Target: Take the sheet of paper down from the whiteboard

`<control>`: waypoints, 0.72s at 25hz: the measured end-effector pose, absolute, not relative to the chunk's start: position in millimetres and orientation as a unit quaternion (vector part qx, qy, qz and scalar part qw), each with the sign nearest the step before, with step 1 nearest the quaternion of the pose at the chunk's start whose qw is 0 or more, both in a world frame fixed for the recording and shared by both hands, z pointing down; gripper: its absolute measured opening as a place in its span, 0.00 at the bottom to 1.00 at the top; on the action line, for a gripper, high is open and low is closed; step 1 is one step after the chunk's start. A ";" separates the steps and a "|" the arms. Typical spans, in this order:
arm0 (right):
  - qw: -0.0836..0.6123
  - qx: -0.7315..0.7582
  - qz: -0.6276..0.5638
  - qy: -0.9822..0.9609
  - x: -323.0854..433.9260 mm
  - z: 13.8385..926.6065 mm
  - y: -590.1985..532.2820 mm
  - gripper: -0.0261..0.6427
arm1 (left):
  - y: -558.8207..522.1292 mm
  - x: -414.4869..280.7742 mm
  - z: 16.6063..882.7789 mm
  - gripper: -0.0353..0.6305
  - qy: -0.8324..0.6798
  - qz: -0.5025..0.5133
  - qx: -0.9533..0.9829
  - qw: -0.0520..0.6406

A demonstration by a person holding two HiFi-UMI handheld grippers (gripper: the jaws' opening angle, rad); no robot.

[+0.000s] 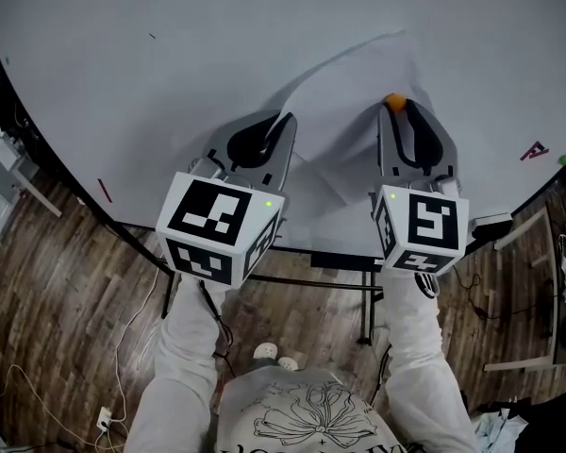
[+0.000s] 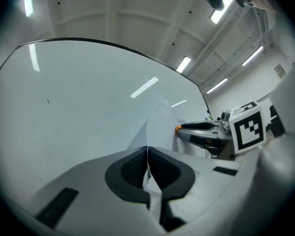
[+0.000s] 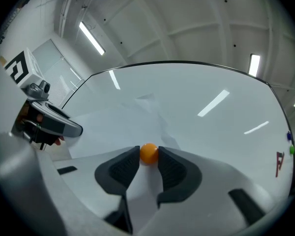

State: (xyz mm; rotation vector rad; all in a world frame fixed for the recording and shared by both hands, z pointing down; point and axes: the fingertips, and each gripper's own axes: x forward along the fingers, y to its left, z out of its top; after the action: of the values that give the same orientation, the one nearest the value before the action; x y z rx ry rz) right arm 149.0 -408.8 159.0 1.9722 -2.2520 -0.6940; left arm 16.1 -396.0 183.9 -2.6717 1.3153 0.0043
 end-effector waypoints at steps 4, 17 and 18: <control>0.025 0.649 -0.215 -0.729 161.2 158.3 -406.3 0.21 | -397.5 1.1 188.6 0.06 0.461 -0.003 -0.884 0.077; 0.014 0.652 -0.203 -0.730 178.8 158.2 -406.0 0.21 | -394.5 -45.1 191.7 0.06 0.516 -0.001 -0.854 0.067; 0.013 0.652 -0.204 -0.730 179.0 158.0 -406.0 0.21 | -393.8 -49.6 191.3 0.06 0.519 0.001 -0.852 0.064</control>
State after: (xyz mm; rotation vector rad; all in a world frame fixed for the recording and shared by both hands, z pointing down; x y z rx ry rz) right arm 179.0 -406.0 158.0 2.0320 -2.2746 -0.6365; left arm -49.6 -393.8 191.3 -2.5732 1.5680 0.0036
